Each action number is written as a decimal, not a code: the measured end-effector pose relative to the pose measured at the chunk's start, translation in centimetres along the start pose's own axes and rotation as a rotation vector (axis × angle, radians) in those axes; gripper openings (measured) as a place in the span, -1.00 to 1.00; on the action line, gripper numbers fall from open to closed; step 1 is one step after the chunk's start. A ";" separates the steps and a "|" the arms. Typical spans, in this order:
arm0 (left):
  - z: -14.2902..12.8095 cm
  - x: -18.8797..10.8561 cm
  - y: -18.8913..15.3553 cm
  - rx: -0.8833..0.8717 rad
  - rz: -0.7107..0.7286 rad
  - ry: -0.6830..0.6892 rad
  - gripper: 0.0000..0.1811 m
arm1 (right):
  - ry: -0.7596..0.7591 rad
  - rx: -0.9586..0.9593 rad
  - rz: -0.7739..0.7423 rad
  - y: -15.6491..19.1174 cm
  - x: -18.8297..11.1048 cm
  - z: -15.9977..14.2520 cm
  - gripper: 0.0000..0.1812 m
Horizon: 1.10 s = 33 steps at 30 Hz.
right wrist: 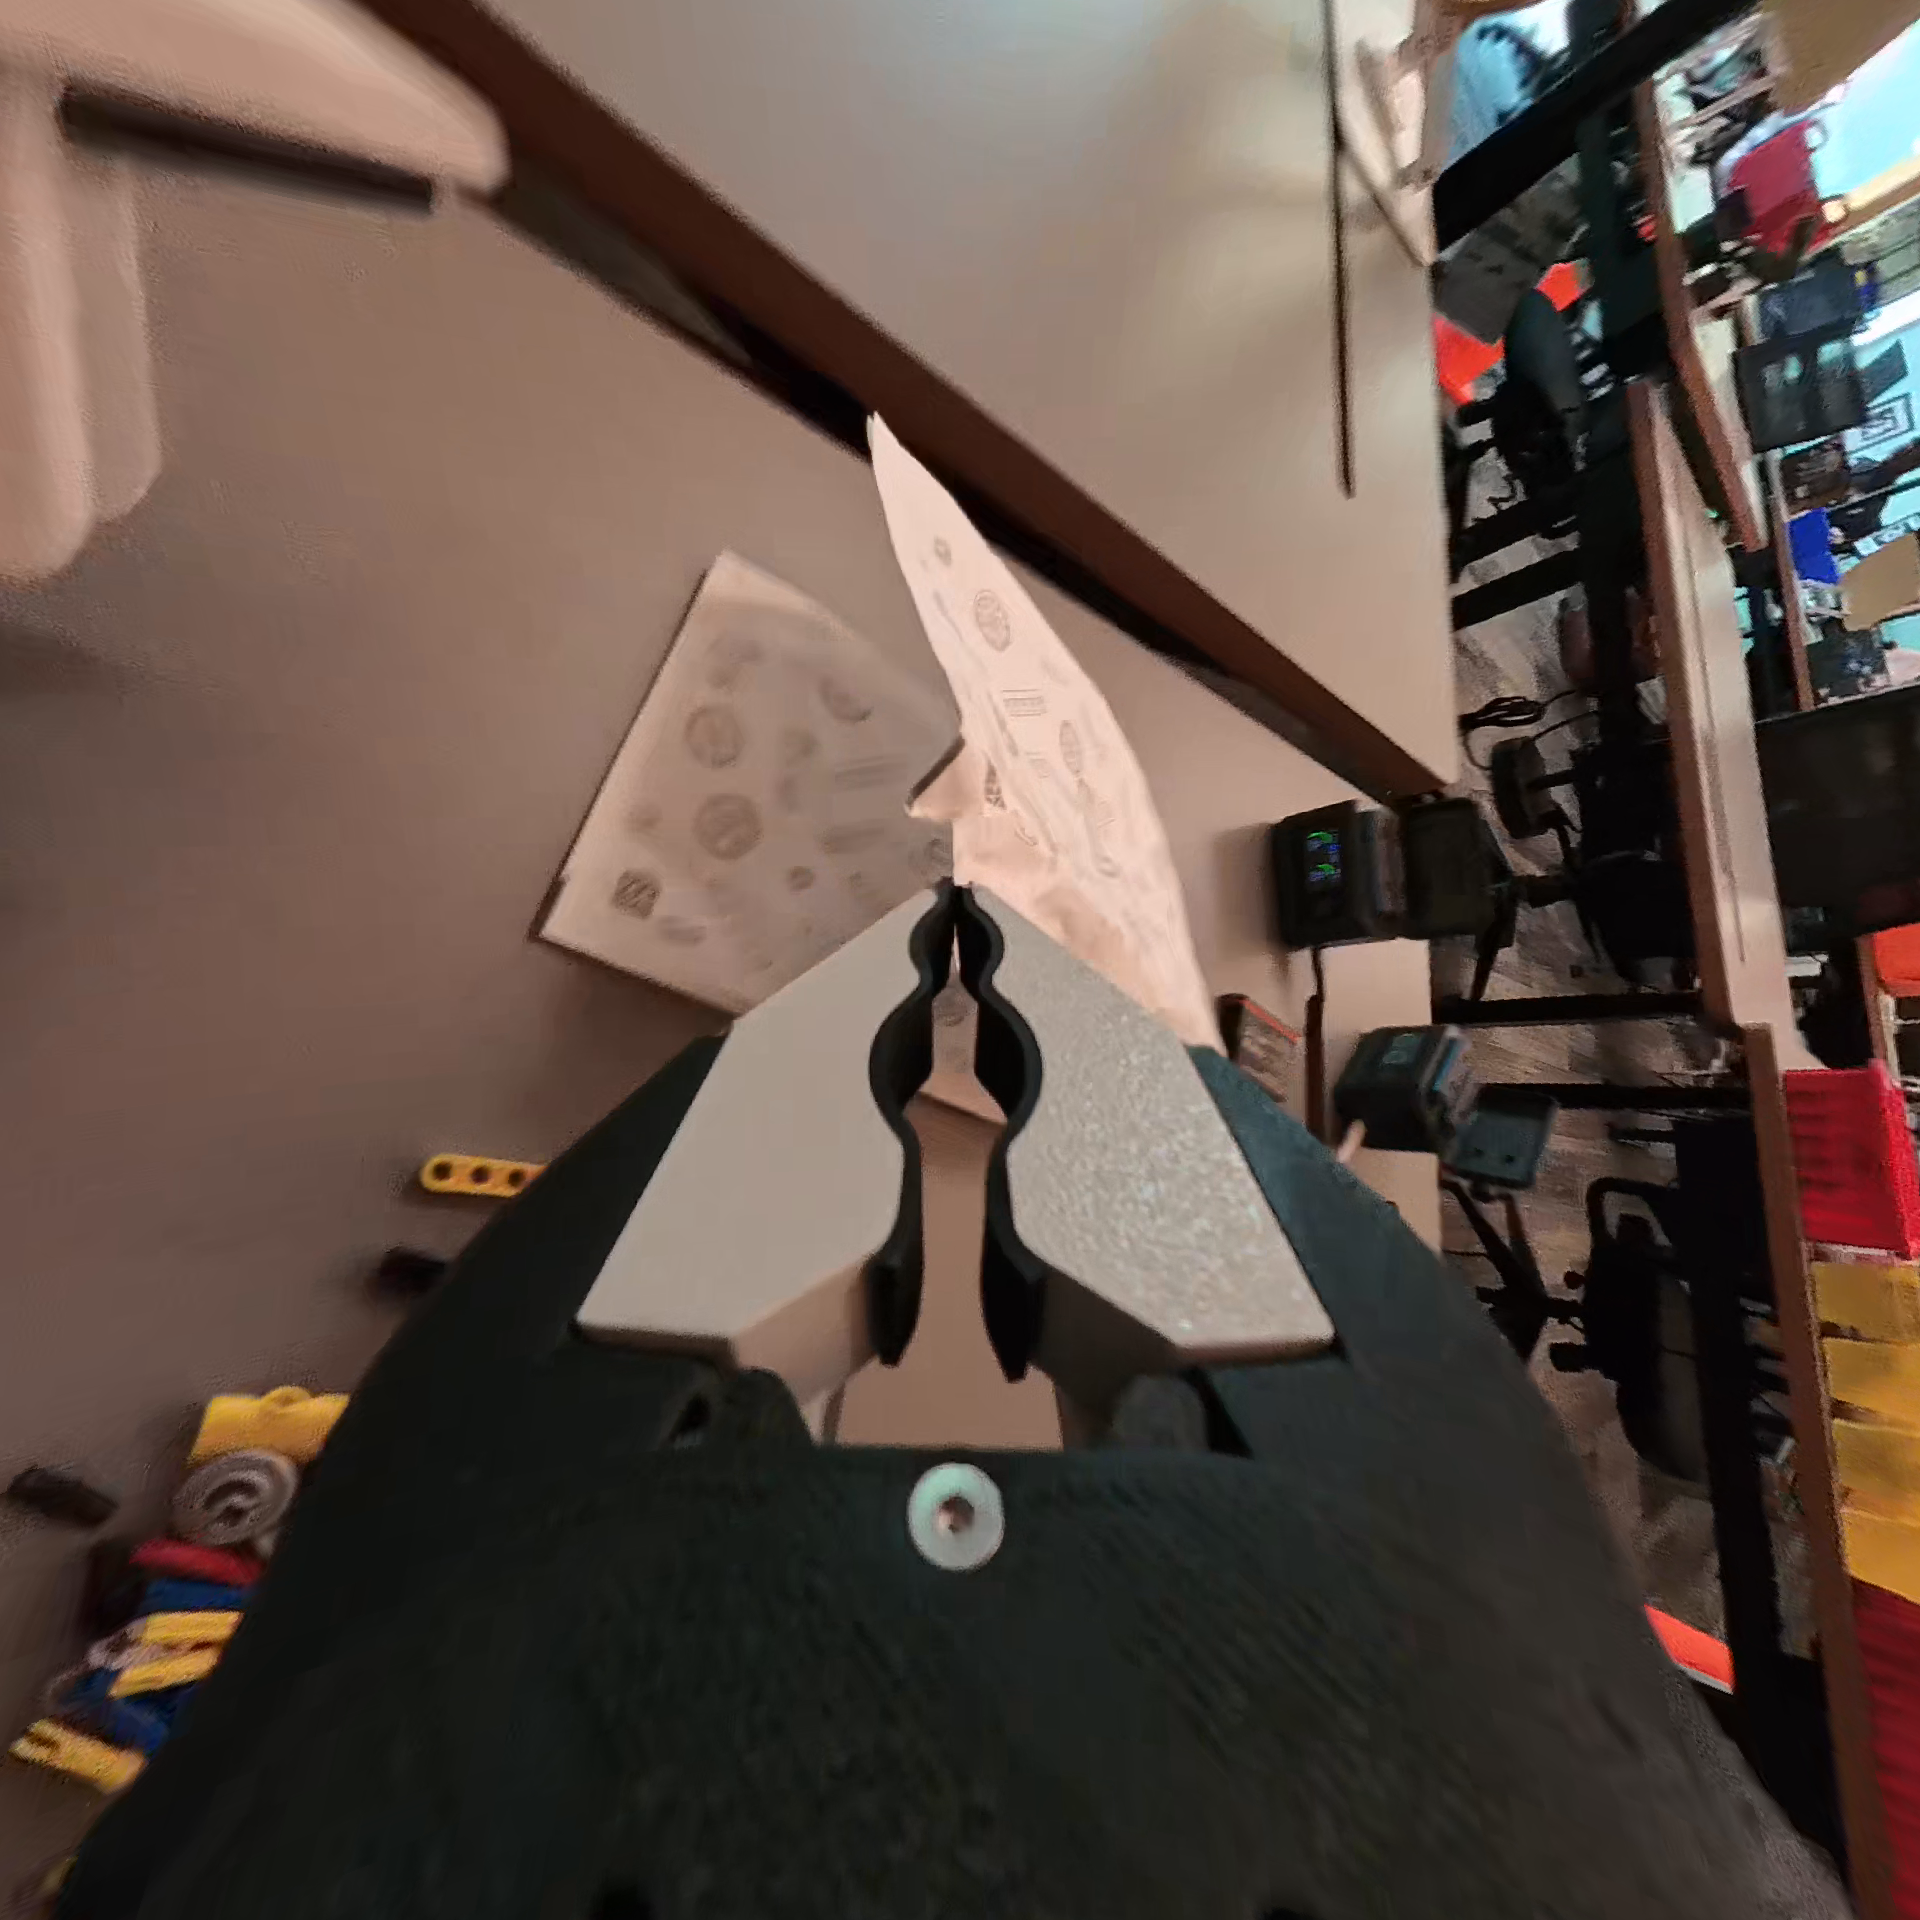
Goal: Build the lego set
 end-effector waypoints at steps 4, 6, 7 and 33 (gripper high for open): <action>0.3 -0.1 0.0 0.009 0.002 -0.012 -0.57 | 0.027 0.007 0.072 4.2 1.4 -1.4 -1.00; 0.3 -0.1 0.1 0.009 0.004 -0.015 -0.57 | 0.037 0.040 0.110 5.8 2.1 -1.7 -1.00; 0.4 -0.1 0.1 0.008 0.004 -0.013 -0.57 | 0.044 0.041 0.120 6.4 2.3 -1.8 -1.00; 0.0 0.2 0.2 -0.008 -0.005 0.013 -0.57 | 0.090 0.468 0.175 3.6 0.1 -6.0 -0.56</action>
Point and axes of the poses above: each gripper's, where its closed fingertips meet, x out along the fingers, z out of its top, y = z × x across the jaws, the point moved 10 cm from there along -x, back along the fingers, and after that the axes turned 5 degrees about -y, right-handed, at the moved point
